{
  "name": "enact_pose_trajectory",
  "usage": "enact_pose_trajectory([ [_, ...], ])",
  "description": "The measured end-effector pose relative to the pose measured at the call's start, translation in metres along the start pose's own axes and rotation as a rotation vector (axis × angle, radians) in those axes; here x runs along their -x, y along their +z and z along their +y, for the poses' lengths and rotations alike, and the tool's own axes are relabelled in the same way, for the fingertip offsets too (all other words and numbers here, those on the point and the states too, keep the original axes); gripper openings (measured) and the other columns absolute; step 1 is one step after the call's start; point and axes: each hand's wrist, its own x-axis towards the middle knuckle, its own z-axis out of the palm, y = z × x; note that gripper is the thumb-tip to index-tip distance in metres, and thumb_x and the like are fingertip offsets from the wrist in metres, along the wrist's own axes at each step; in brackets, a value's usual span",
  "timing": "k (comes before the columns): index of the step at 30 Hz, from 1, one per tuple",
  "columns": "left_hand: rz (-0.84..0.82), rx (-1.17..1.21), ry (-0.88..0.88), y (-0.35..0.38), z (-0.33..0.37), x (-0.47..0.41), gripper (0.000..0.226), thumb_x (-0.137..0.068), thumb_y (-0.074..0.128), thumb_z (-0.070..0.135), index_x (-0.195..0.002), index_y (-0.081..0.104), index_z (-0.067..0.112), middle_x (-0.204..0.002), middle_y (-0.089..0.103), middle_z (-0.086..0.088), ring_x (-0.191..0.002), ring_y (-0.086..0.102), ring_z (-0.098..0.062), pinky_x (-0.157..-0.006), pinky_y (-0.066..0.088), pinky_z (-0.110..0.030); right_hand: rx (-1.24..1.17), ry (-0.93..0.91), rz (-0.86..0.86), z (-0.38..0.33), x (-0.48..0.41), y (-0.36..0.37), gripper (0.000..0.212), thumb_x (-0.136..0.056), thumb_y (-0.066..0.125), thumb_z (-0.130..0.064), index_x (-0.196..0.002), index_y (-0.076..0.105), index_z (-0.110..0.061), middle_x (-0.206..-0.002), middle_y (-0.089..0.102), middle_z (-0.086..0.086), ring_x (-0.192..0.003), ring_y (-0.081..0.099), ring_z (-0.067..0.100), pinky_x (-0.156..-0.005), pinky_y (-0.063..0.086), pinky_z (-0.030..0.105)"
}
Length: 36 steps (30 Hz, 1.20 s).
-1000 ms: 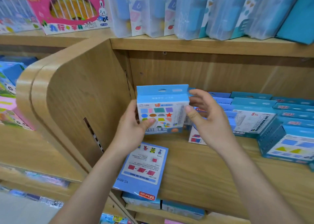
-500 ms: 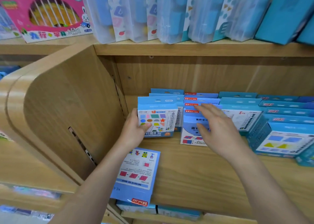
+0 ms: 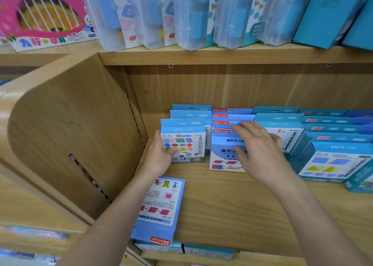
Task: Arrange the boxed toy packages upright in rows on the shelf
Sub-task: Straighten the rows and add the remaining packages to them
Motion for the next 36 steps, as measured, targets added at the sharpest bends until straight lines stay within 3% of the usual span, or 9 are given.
enact_pose_trajectory([
  [6,-0.05,0.024,0.024,0.008,0.01,-0.005,0.048,-0.089,0.06,0.003,-0.13,0.041,0.019,-0.107,0.058,0.012,-0.089,0.056,0.004,-0.068,0.041,-0.006,-0.02,-0.036,-0.018,0.005,-0.004,0.003,0.056,-0.093,0.053,-0.022,-0.145,0.033,-0.025,-0.154,0.029,-0.001,-0.142,0.021,0.022,-0.11,0.027,0.041],
  [15,0.018,-0.168,-0.032,0.007,0.005,-0.017,0.024,-0.088,0.064,0.016,-0.111,0.057,0.011,-0.112,0.068,-0.002,-0.098,0.064,-0.017,-0.083,0.054,-0.038,-0.011,-0.082,0.055,0.011,-0.002,0.01,0.064,-0.085,0.059,-0.004,-0.142,0.04,-0.023,-0.15,0.036,0.003,-0.138,0.032,0.024,-0.098,0.044,0.042],
  [18,-0.004,-0.196,-0.019,0.003,0.001,-0.015,0.024,-0.089,0.064,0.024,-0.11,0.062,0.013,-0.111,0.069,-0.001,-0.097,0.065,-0.015,-0.083,0.055,-0.036,0.009,-0.07,0.077,0.012,-0.001,0.013,0.065,-0.082,0.061,-0.002,-0.141,0.042,-0.025,-0.148,0.038,0.002,-0.134,0.034,0.025,-0.091,0.047,0.043],
  [22,-0.038,-0.24,0.016,-0.006,-0.003,-0.011,0.031,-0.087,0.067,0.028,-0.113,0.064,0.013,-0.113,0.069,0.0,-0.105,0.063,-0.015,-0.088,0.052,-0.035,-0.005,-0.085,0.098,0.015,-0.003,0.017,0.065,-0.08,0.062,-0.002,-0.14,0.044,-0.021,-0.141,0.045,0.008,-0.13,0.038,0.029,-0.097,0.042,0.045],
  [25,-0.03,-0.272,0.066,-0.018,-0.004,0.003,0.048,-0.089,0.062,0.018,-0.135,0.048,0.017,-0.131,0.058,-0.001,-0.12,0.054,-0.017,-0.098,0.045,-0.033,-0.023,-0.07,0.122,0.015,-0.003,0.017,0.068,-0.075,0.068,-0.002,-0.137,0.047,-0.019,-0.138,0.045,0.014,-0.127,0.038,0.034,-0.097,0.039,0.053],
  [27,-0.038,-0.276,0.092,-0.032,-0.005,0.023,0.057,-0.09,0.059,0.014,-0.143,0.038,0.021,-0.136,0.054,-0.001,-0.121,0.053,-0.015,-0.1,0.045,-0.034,-0.005,-0.059,0.156,0.012,0.0,0.017,0.068,-0.073,0.071,-0.004,-0.135,0.048,-0.019,-0.139,0.043,0.015,-0.128,0.036,0.035,-0.096,0.034,0.056],
  [29,-0.098,-0.266,0.103,-0.047,-0.007,0.048,0.055,-0.089,0.061,0.018,-0.139,0.043,0.03,-0.131,0.058,0.001,-0.11,0.058,-0.013,-0.095,0.049,-0.035,0.003,-0.069,0.208,0.007,0.005,0.016,0.067,-0.072,0.072,-0.007,-0.134,0.05,-0.019,-0.139,0.042,0.015,-0.129,0.034,0.034,-0.096,0.031,0.056],
  [31,-0.209,-0.294,0.111,-0.059,-0.009,0.076,0.051,-0.087,0.066,0.026,-0.134,0.048,0.036,-0.134,0.054,0.012,-0.114,0.056,-0.008,-0.098,0.047,-0.033,-0.016,-0.103,0.246,-0.001,0.011,0.016,0.066,-0.071,0.074,-0.008,-0.132,0.051,-0.019,-0.138,0.044,0.014,-0.129,0.035,0.032,-0.097,0.03,0.054],
  [36,-0.455,-0.431,0.172,-0.073,-0.03,0.124,0.064,-0.073,0.076,0.044,-0.131,0.048,0.044,-0.135,0.033,0.036,-0.128,0.029,0.016,-0.109,0.026,-0.012,-0.018,-0.217,0.219,-0.025,0.028,0.027,0.066,-0.069,0.076,-0.012,-0.13,0.05,-0.021,-0.135,0.05,0.008,-0.129,0.043,0.025,-0.103,0.027,0.05],
])
